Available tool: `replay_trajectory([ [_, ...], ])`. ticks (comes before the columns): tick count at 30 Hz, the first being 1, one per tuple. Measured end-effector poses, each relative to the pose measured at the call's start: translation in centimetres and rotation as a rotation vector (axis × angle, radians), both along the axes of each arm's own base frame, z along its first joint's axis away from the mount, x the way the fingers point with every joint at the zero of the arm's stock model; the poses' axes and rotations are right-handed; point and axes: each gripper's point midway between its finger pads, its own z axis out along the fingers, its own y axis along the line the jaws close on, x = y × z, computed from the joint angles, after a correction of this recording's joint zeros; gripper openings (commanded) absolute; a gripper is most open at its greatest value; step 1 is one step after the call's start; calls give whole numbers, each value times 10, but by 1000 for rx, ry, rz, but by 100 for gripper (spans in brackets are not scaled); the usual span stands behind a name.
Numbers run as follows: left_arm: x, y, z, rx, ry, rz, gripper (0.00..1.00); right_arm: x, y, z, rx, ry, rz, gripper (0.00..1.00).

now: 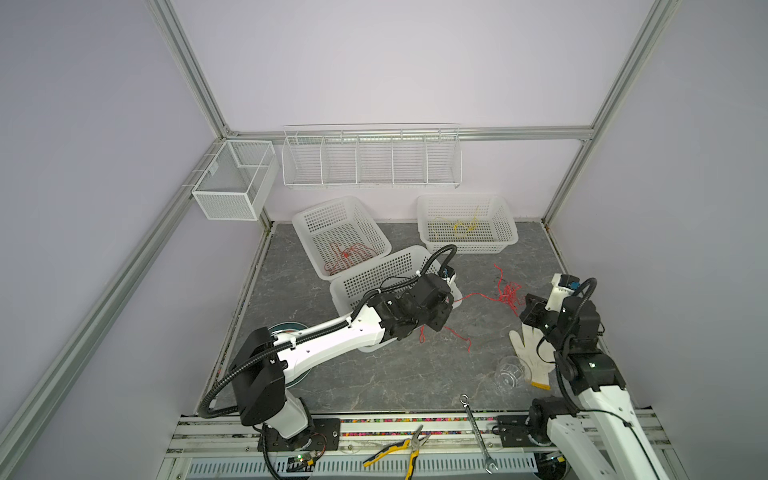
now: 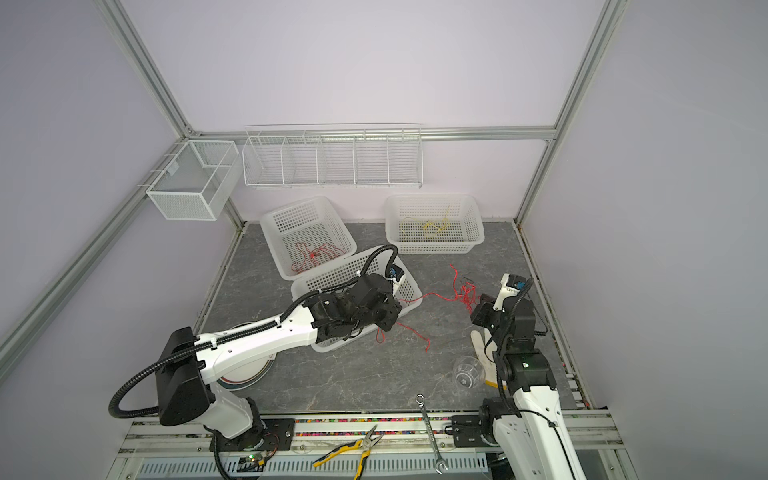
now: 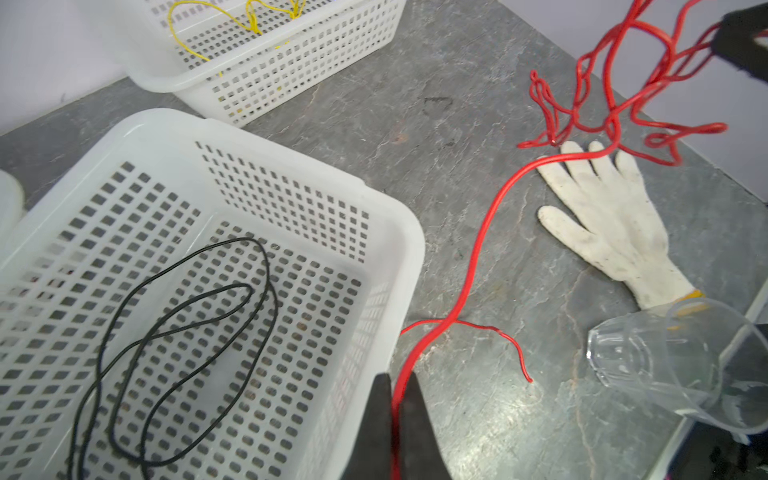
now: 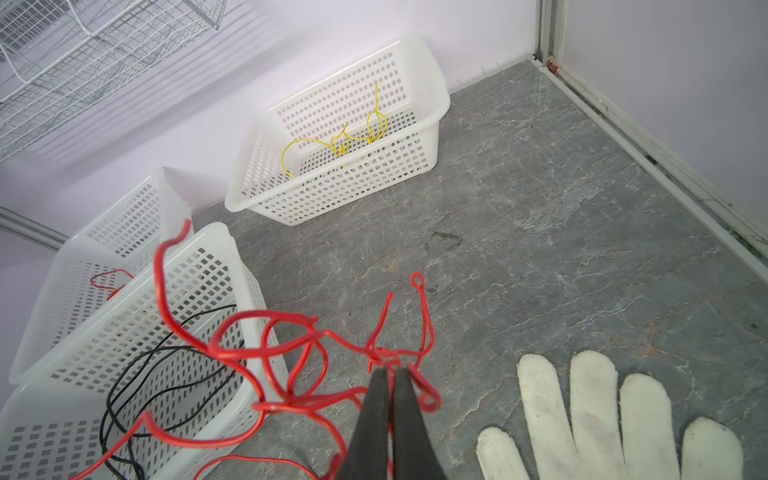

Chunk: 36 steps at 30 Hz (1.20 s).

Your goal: Untangle the cables

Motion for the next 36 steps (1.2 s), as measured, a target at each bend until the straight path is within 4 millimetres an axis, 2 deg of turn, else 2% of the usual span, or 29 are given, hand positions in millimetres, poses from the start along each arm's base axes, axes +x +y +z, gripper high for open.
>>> replay_trajectory([
  [5,5,15,-4,67,-27,42,0,4,-8,7,-11,13,-34,6],
  [9,3,20,-8,100,-26,32,0,7,-7,1,-4,42,-19,6],
  [16,-6,9,-22,132,8,-65,0,14,26,13,51,-9,162,6],
  [22,-16,-9,-39,205,8,-156,0,20,23,16,39,-28,148,6],
  [25,-31,-16,-42,224,5,-224,0,28,16,9,22,-12,104,6],
  [30,-48,-23,-40,215,8,-316,0,49,2,-14,-3,63,21,6],
  [36,-57,-12,-15,155,-36,-355,0,70,-9,-40,-26,145,-42,6],
])
